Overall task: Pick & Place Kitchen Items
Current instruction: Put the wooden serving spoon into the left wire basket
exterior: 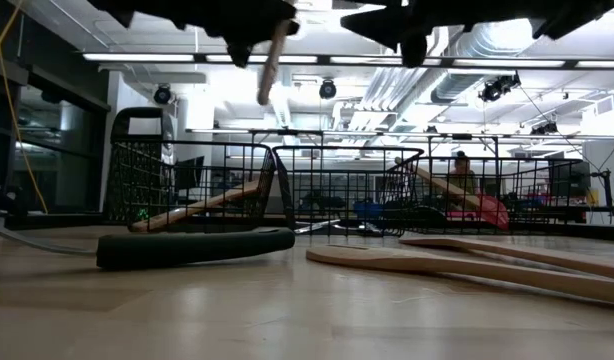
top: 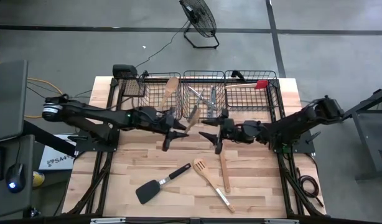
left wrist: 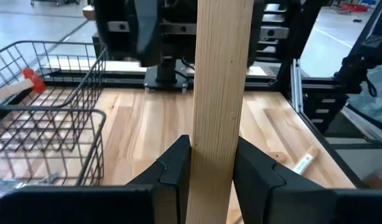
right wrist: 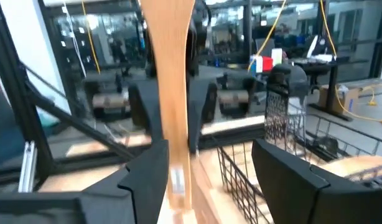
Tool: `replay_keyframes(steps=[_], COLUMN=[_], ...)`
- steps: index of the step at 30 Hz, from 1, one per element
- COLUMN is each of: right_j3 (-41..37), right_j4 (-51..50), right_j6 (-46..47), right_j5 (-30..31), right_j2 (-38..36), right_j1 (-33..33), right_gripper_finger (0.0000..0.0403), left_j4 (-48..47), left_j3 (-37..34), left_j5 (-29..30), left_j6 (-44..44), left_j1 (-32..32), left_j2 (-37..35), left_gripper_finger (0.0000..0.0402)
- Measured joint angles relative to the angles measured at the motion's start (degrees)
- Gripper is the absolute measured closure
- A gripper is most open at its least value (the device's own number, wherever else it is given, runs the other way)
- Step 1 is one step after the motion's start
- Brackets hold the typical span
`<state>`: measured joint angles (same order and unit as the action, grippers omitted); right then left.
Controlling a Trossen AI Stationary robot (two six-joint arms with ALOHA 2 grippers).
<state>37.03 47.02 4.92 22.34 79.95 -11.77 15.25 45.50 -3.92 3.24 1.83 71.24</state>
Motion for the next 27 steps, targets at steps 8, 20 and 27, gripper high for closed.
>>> replay_keyframes(steps=[8, 20, 27], right_j3=[0.0, 0.0, 0.0], right_j4=[-9.6, -12.6, -15.7], right_j6=[0.0, 2.7, 5.6], right_j5=[6.2, 7.9, 7.8], right_j2=[-4.5, -4.5, -4.4], right_j1=[-3.1, -5.0, -5.0], right_gripper_finger=[0.0184, 0.0183, 0.0183], left_j4=[-10.9, -21.9, -26.8], left_j3=[0.0, 0.0, 0.0], left_j5=[-0.7, 5.7, 15.6], left_j6=[-1.8, -4.4, -0.9], left_j1=[0.0, -0.1, -5.1], left_j2=[-10.4, -20.7, -22.8], left_gripper_finger=[0.0316, 0.0316, 0.0316])
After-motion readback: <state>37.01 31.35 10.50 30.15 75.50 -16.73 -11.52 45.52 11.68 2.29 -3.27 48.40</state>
